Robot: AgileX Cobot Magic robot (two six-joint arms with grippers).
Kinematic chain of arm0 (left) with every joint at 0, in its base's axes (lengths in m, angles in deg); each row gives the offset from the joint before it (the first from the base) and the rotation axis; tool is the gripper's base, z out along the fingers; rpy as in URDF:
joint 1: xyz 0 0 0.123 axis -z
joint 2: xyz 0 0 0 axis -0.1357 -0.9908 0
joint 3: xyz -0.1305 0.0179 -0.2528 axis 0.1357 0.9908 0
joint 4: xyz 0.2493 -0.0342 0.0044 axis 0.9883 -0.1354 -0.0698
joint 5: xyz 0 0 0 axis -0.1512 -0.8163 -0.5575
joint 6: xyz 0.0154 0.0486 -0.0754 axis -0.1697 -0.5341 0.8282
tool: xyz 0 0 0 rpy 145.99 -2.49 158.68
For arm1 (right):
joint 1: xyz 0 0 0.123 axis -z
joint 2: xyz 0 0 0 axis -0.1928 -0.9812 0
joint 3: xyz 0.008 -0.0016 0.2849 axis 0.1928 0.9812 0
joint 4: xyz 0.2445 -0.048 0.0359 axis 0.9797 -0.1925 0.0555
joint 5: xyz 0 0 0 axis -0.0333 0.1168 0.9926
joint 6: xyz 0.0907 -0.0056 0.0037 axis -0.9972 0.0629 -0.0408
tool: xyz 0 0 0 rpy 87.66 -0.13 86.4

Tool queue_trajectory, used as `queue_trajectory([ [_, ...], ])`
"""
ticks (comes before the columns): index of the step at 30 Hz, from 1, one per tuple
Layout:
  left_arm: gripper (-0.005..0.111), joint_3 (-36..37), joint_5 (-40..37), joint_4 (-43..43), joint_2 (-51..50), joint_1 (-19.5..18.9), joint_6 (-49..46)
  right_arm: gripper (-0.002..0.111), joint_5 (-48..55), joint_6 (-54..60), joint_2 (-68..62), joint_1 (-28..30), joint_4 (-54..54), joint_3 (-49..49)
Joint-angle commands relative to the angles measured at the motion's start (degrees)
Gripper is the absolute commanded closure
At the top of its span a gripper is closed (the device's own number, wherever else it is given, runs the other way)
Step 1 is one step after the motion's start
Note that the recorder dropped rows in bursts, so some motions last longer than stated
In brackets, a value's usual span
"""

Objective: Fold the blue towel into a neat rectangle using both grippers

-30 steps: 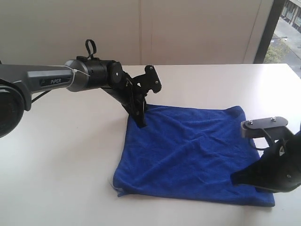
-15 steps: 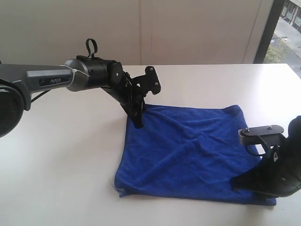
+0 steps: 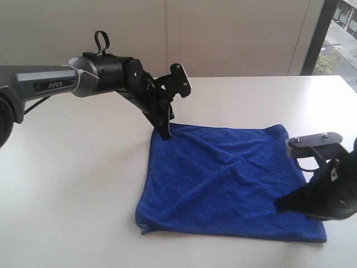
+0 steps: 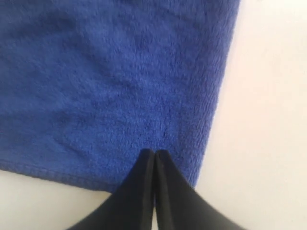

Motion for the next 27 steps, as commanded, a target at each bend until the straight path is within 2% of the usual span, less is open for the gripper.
queue_trajectory([
  [1, 0.107, 0.29, -4.55, -3.25, 4.39, 0.59, 0.78, 0.108, -0.36, 0.20, 3.40, -0.10, -0.75, -2.96],
  [6, 0.107, 0.99, -17.64, -10.37, 8.61, 0.72, -0.01, 0.108, -1.75, 0.20, 2.08, 1.45, -4.06, -10.32],
  [10, 0.107, 5.22, -21.54, -14.57, 10.84, 1.25, -1.74, 0.108, -1.67, 0.20, -3.35, 5.91, -6.27, -19.61],
  [13, 0.107, 10.15, -20.85, -14.57, 12.65, 2.65, -1.74, 0.108, 0.11, 3.23, -9.01, 8.74, -6.27, -26.91],
  [16, 0.107, 16.60, -16.50, -14.57, 15.28, 4.00, -1.74, 0.108, 0.38, 7.06, -13.95, 9.92, -4.54, -32.22],
  [21, 0.107, 27.03, -9.02, -15.41, 19.51, 4.54, 0.76, 0.108, 0.87, 13.82, -22.29, 9.91, -0.83, -39.79],
  [27, 0.107, 34.05, -5.73, -15.92, 22.16, 4.54, 1.77, 0.108, 1.16, 14.21, -30.99, 9.94, -0.71, -46.98],
])
